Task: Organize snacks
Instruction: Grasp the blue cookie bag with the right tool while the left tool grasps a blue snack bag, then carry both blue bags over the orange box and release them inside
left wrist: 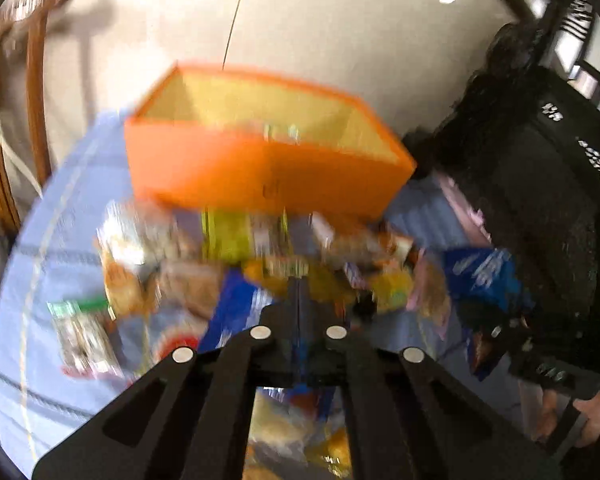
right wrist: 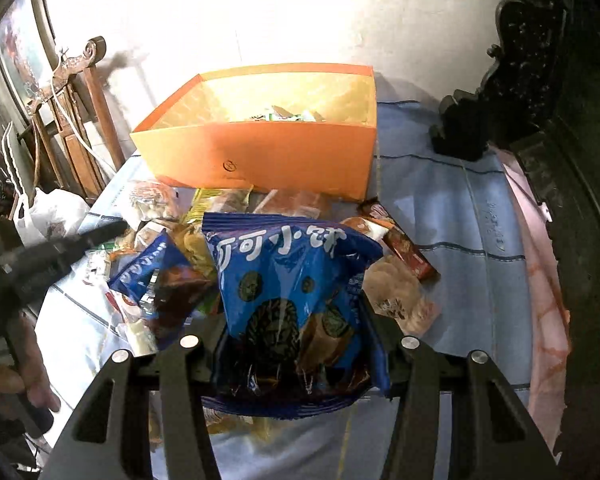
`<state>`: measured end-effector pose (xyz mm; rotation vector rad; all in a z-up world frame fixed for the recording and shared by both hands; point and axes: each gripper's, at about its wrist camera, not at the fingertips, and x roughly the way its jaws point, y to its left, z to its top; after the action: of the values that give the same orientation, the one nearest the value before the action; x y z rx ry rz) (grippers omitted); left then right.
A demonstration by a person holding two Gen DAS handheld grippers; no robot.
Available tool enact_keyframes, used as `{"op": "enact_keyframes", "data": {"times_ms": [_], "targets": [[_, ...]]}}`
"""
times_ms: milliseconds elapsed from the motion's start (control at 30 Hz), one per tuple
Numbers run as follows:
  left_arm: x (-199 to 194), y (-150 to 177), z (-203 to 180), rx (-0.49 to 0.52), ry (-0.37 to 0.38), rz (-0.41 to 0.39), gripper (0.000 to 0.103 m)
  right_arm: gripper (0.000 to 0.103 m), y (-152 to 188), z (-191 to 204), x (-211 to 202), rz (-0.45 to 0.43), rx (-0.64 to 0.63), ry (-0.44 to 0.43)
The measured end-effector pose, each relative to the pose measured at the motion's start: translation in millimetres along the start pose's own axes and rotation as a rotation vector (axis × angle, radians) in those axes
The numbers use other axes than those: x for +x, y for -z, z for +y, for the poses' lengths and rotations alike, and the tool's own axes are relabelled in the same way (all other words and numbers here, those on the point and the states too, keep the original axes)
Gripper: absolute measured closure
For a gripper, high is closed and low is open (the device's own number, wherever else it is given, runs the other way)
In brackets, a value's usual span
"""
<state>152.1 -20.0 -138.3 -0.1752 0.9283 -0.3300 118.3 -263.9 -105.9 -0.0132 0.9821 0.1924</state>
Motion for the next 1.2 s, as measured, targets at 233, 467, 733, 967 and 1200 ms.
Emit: {"op": "enact_keyframes", "data": {"times_ms": [233,467,733,967,1200], "targets": [[34,19,-22,0.051,-0.153,-0.040,0.004,0.050,12,7,17,0.046,-0.006,-0.003],[65,31,-34,0.231,-0.184,-0.004,0.040,0.050,16,8,27,0.070,-0.004,0.004],[18,16,-26,0.213,-0.131,-0.098,0.082,0.050,10,9,13,0.022,0.004,-0.006],[-46,-49,-25,0.204,-0.094,-0.208,0.092,0.050,-44,14,-21,-0.089,-0.009,-0.025],[-75,-157,-27,0.233,-0.127,-0.316,0.092,0.050,-145,28,-48,-0.193,-0.064,-0.033]]}}
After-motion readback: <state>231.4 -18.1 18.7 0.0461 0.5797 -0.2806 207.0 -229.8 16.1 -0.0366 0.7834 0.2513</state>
